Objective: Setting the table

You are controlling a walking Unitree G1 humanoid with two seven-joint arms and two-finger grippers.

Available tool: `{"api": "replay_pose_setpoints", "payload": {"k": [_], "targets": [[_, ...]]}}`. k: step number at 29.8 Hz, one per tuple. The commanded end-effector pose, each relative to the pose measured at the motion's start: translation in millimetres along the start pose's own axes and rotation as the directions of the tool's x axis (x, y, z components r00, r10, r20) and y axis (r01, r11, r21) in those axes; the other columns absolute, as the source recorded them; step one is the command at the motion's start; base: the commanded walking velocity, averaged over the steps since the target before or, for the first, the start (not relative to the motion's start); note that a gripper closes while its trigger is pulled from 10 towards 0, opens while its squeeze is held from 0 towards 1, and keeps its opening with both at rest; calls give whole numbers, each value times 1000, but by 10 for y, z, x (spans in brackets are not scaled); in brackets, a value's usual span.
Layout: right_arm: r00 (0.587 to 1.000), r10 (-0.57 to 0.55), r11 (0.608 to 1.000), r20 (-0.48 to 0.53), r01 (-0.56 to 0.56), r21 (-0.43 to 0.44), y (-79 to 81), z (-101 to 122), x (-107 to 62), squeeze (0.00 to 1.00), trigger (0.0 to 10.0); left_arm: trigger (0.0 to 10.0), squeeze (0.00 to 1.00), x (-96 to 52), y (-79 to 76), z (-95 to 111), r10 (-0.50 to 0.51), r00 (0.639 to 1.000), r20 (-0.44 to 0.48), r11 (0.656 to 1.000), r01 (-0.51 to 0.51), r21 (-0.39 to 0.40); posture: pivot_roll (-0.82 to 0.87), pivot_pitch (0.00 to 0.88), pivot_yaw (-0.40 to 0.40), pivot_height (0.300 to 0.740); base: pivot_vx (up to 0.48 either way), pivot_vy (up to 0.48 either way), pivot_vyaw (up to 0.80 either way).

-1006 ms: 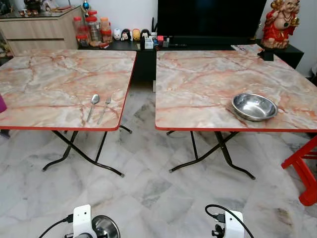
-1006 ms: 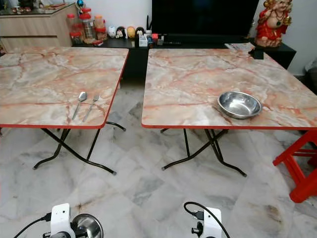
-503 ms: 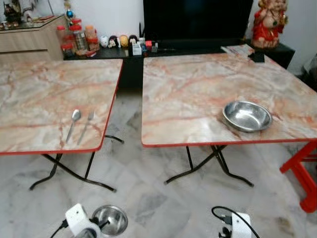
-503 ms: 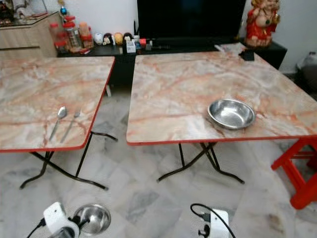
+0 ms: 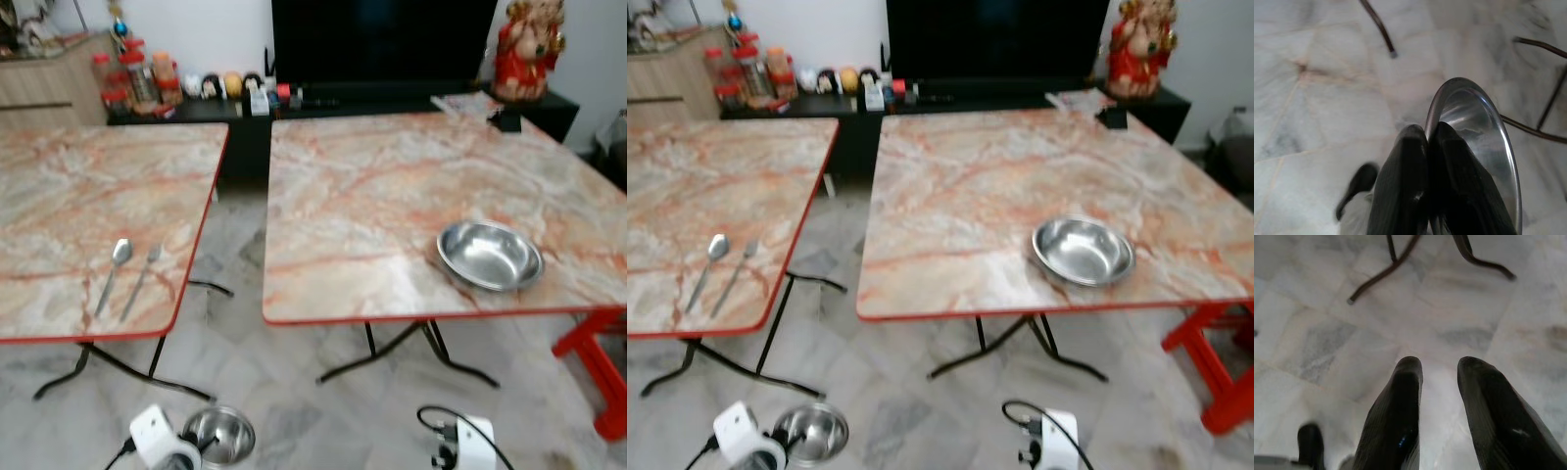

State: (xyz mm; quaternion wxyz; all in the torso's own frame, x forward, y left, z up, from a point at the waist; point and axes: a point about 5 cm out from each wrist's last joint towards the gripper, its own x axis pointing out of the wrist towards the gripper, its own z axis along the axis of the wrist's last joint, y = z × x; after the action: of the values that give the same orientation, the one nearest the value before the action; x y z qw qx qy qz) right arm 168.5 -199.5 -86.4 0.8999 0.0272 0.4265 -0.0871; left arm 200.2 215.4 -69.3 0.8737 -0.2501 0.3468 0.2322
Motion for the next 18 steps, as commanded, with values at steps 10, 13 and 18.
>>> {"api": "replay_pose_setpoints", "payload": {"k": [10,13,18], "targets": [[999,30,999,11,-30,30,72,11,3,0,10000,10000,0,2,38,20,26,1000,3,999,-26,25,-25,0,-14,740,0,0,0],[999,34,999,14,-34,4,69,21,5,0,10000,10000,0,2,43,12,33,999,-6,999,-33,43,-26,0,-12,740,0,0,0],[1000,24,999,16,-25,35,43,28,6,0,10000,10000,0,0,45,7,35,999,-8,998,-35,50,-35,0,-3,740,0,-97,320]]}}
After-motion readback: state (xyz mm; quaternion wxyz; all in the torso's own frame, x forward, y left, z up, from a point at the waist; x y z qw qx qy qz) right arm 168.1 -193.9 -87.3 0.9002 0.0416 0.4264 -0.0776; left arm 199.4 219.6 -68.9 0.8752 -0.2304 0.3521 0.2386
